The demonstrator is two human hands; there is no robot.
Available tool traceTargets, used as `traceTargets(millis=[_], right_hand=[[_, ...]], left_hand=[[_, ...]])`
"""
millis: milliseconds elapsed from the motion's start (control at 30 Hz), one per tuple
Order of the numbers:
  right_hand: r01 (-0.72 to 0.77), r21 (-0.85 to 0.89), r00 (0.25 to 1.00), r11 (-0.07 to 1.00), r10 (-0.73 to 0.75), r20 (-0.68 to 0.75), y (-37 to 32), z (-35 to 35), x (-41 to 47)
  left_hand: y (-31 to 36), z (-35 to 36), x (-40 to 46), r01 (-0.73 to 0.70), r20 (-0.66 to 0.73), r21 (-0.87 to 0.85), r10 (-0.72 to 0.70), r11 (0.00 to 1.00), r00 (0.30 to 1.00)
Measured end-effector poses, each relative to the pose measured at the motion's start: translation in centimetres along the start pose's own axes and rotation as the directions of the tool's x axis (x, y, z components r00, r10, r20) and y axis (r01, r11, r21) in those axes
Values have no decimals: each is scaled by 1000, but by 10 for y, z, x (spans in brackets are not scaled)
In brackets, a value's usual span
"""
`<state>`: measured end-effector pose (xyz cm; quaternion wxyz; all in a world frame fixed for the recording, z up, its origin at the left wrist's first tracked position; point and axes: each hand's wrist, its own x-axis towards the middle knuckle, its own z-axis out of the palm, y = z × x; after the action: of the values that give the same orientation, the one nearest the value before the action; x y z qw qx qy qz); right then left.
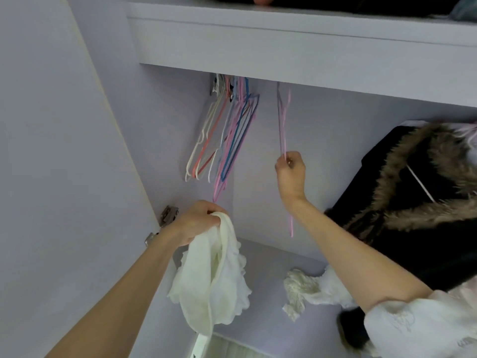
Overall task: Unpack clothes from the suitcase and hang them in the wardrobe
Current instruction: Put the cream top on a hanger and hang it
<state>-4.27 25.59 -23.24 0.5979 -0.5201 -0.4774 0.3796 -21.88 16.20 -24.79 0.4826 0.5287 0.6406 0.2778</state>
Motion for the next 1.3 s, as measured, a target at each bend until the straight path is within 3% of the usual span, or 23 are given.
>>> traceTargets(millis=[100,167,267,367,467,600,733,967,1300], right_hand=[[3,49,997,999,0,-72,27,-25,-19],[-57,54,998,997,57,-7,36,-37,-27],[-297,-25,948,955,298,115,41,-46,-26],[-454,-27,890,890,455,24,54,-63,-24],[-458,-85,888,885,451,-93,71,-92,-29],[-502,-139,857,854,468,-217,89,-137,-35],[-507,-169,861,845,486,-153,96,-158,-40],[-419,-383,897,823,441,-34,89,-166,-50],[-303,-425,942,853,336,2,86,-176,-49]], left_hand=[[-1,9,2,-8,25,13,8,1000,1000],[-4,16,6,8,19,9,-9,1000,1000],[-11,28,17,96,-59,-28,-98,995,993],[-19,36,25,203,-150,-106,-217,973,964],[-31,37,30,273,-239,-184,-313,944,919],[-30,46,31,281,-301,-210,-335,936,893],[-17,56,35,269,-312,-132,-298,954,902],[-5,74,38,184,-412,2,-167,983,896],[-1,73,32,142,-434,16,-121,990,893]])
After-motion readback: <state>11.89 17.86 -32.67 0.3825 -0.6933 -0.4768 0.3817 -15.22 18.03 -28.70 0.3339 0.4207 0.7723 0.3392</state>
